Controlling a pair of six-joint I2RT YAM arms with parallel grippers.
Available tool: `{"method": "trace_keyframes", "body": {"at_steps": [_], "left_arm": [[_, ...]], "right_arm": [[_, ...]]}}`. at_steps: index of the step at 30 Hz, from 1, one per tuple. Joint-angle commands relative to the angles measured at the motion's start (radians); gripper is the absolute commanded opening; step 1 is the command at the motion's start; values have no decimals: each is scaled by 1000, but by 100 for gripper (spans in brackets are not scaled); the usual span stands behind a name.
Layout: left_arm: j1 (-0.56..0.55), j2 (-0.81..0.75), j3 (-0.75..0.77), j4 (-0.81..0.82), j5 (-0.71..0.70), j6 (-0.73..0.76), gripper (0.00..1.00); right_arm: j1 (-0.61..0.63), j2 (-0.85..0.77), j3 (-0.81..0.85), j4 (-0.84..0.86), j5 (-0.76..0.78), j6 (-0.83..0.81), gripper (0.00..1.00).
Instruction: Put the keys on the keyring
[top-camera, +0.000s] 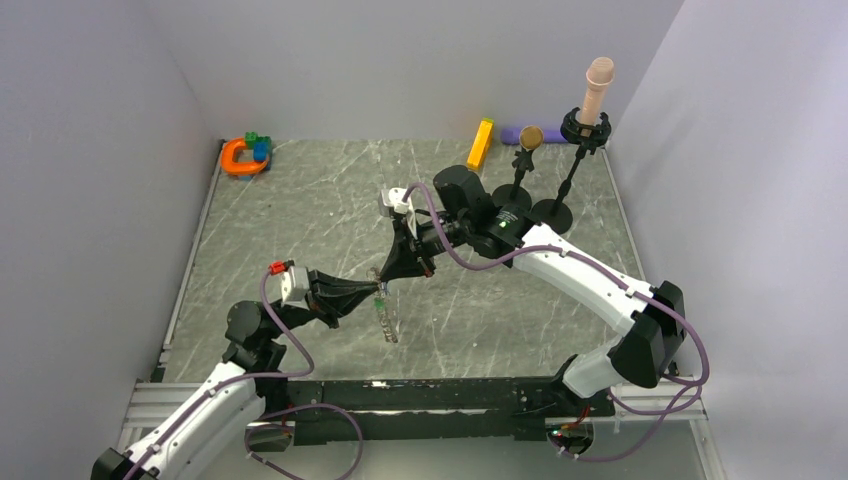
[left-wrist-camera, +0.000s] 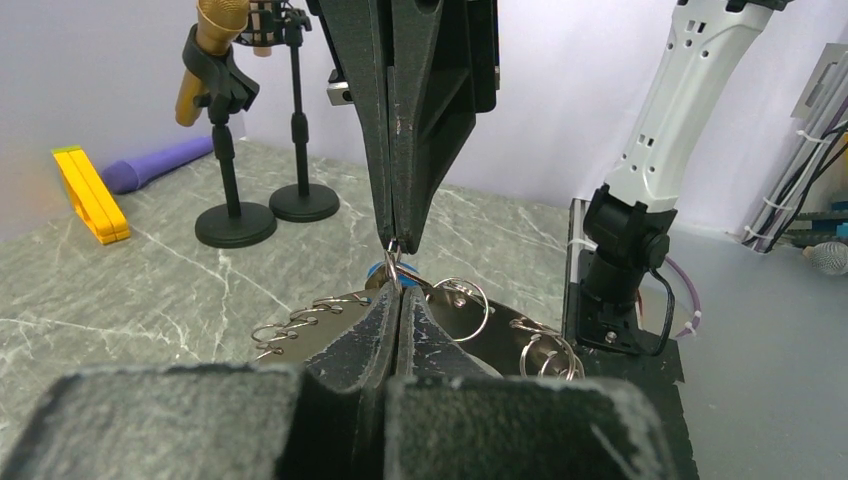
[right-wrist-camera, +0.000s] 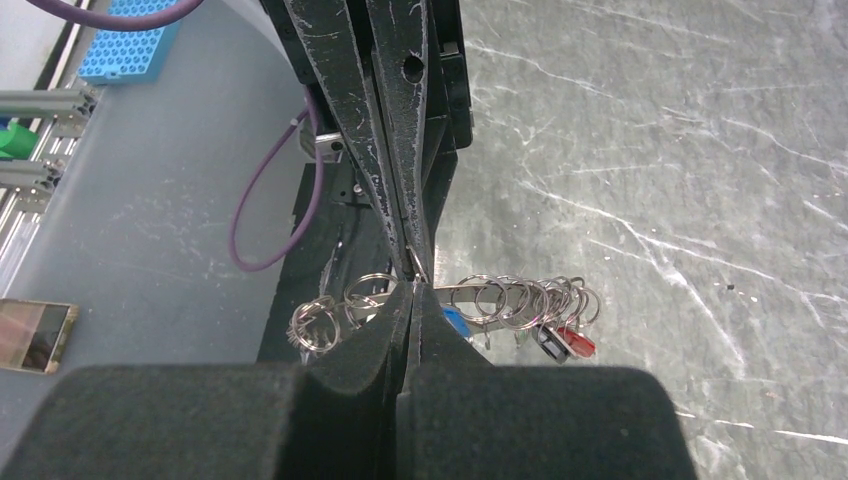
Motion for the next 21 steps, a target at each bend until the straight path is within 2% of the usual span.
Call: {"method": "trace_keyframes", "body": {"at_steps": [1, 21], "left_arm": [[1, 9, 40, 18, 78, -9, 0], [20, 31, 62, -6, 123, -24, 0]], "right_arm": [[-3, -3, 13, 55, -22, 3, 0], [-3, -4, 11, 46, -22, -12, 0]]}}
